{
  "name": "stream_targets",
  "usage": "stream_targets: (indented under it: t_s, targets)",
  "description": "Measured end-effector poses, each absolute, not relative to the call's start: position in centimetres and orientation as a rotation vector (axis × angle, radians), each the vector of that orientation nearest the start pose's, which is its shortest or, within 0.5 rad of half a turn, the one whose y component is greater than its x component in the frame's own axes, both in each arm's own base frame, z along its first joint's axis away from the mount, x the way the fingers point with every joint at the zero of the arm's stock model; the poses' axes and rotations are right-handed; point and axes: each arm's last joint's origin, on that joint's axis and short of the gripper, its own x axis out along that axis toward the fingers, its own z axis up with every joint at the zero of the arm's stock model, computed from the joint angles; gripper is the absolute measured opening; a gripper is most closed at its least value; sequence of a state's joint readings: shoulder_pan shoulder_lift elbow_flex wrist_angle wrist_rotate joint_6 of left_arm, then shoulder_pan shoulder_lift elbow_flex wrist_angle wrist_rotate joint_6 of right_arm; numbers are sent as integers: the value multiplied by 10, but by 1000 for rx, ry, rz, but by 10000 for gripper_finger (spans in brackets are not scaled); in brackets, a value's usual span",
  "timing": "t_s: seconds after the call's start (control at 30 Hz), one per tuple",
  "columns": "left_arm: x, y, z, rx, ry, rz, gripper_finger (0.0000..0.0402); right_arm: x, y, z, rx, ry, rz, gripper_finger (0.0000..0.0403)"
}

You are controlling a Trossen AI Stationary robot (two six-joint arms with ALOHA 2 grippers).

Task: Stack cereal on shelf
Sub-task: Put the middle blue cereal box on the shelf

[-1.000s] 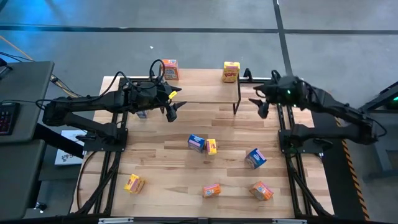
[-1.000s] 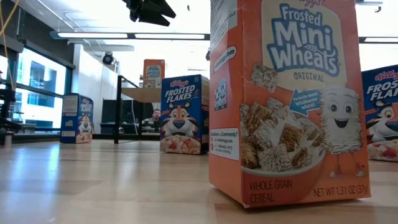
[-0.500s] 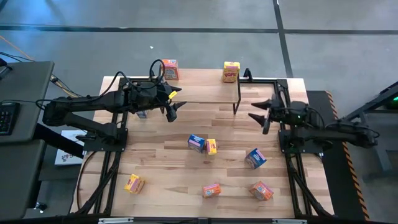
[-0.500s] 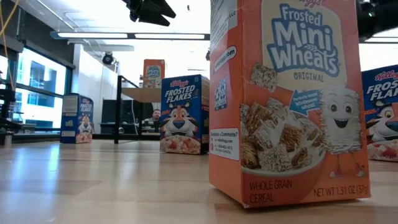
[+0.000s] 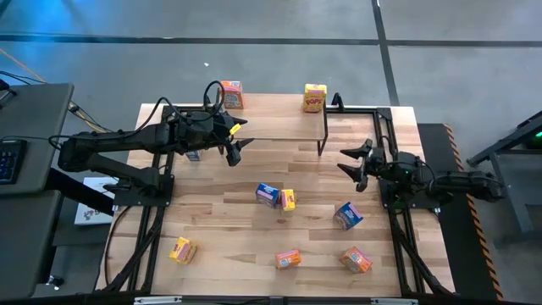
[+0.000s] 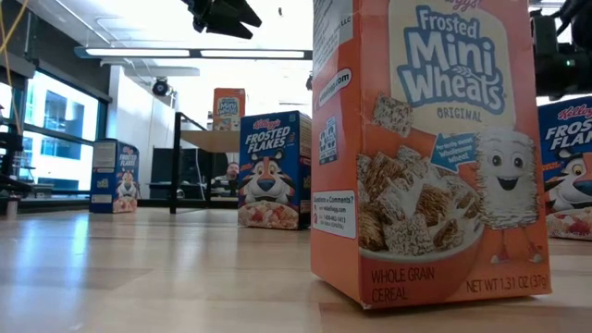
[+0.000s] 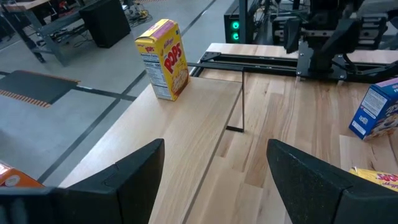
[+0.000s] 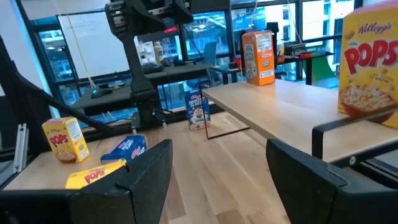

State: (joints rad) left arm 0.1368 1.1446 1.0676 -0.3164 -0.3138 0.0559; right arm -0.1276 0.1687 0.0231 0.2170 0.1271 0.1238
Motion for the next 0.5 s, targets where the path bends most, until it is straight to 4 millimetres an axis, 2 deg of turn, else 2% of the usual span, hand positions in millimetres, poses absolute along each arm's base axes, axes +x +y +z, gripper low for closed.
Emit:
stream_targets:
  t_s: [0.27, 0.5]
  targets:
    - [244, 43, 348, 89, 408, 434, 273, 103, -16, 174, 119, -75, -223, 252]
    - [244, 43, 348, 89, 408, 434, 273, 103, -16, 165, 110, 17, -227, 252]
